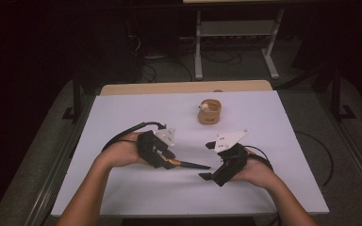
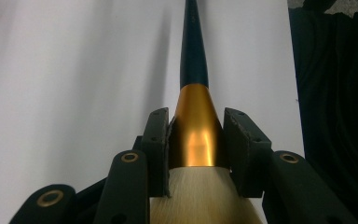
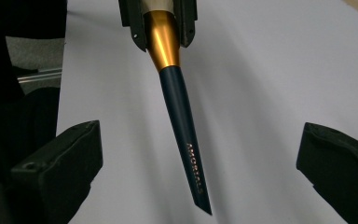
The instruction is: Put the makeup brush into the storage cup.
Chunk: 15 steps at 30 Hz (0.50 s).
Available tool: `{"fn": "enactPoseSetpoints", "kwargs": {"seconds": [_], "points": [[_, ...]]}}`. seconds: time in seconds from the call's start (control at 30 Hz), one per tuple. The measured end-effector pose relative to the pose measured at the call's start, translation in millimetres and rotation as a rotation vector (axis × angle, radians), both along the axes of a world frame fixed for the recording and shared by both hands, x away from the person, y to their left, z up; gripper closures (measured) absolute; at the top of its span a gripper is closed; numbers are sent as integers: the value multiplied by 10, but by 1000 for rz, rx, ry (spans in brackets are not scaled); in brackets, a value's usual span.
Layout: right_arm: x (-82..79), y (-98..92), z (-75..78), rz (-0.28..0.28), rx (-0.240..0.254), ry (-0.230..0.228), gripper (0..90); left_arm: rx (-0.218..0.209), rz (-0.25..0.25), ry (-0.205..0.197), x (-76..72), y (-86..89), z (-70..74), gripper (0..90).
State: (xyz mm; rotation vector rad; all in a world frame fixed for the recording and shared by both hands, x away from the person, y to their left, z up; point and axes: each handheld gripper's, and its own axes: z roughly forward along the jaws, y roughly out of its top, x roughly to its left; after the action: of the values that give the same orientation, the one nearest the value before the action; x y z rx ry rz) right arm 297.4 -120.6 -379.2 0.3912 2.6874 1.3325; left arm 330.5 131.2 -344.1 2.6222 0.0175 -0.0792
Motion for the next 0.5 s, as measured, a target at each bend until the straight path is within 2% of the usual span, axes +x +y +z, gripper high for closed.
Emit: {"fn": "enactPoseSetpoints", "kwargs": {"seconds": [0.13, 0.2, 0.3, 0.33, 0.37, 0.43, 0.5], "points": [[34, 64, -16, 17, -19, 10, 39, 14, -17, -2, 1, -42, 22, 628], [59, 112, -17, 35, -46, -10, 44, 9, -13, 2, -3, -61, 24, 627], [71, 172, -7, 56, -63, -8, 59, 12, -24, 2, -2, -82, 34, 628], [78, 199, -4, 69, -75, -10, 69, 11, -27, 2, -2, -90, 35, 627], [67, 228, 2, 66, -76, 11, 84, 15, -30, 3, -3, -97, 37, 628], [91, 268, 4, 85, -100, -11, 125, 13, -29, 5, -5, -104, 34, 627], [97, 296, 9, 95, -111, -10, 149, 13, -34, 9, -3, -110, 31, 628]]}}
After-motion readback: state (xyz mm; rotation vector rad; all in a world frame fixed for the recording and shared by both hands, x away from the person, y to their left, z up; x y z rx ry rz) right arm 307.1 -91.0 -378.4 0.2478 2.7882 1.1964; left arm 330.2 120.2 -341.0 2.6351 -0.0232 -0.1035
